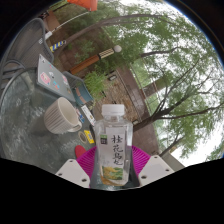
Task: Pour water
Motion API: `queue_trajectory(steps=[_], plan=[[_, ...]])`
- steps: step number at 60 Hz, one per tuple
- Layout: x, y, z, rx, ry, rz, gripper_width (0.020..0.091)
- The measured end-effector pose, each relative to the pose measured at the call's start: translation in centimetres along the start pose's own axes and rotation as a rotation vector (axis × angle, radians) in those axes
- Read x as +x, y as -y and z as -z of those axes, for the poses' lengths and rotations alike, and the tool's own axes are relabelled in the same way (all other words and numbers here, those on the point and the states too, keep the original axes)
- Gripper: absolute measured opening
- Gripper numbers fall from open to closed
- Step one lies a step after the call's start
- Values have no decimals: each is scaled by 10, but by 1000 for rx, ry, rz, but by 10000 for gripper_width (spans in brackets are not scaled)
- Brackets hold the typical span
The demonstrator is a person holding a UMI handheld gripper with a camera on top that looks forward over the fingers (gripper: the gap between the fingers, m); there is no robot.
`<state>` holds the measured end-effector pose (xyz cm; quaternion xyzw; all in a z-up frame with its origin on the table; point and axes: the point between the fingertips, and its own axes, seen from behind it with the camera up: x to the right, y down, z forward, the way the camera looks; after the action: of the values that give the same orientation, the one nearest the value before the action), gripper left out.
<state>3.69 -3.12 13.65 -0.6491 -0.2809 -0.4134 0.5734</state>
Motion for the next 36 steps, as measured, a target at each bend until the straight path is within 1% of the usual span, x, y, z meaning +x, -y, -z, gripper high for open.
queue_trajectory(steps=[3,4,8,12,15,16,21,24,26,27,28,29,30,34,35,36], plan=[[21,12,-12,32,-36,284,495],[17,16,-21,58,-64,356,494],[28,40,-33,119,-125,671,492],[32,57,-42,147,-158,893,494],[31,65,-46,142,-154,1037,495],[24,67,-48,147,-181,1064,496],[39,85,-50,183,-214,1235,497],[32,89,-48,196,-254,1319,498],[36,90,-37,196,-260,1371,497],[33,96,-51,202,-262,1388,500],[32,97,-49,212,-264,1408,499],[32,92,-30,224,-266,1432,499],[32,106,-47,234,-257,1446,499],[27,102,-36,257,-251,1490,499],[16,85,-28,258,-260,1498,499],[23,105,-43,258,-247,1500,500]])
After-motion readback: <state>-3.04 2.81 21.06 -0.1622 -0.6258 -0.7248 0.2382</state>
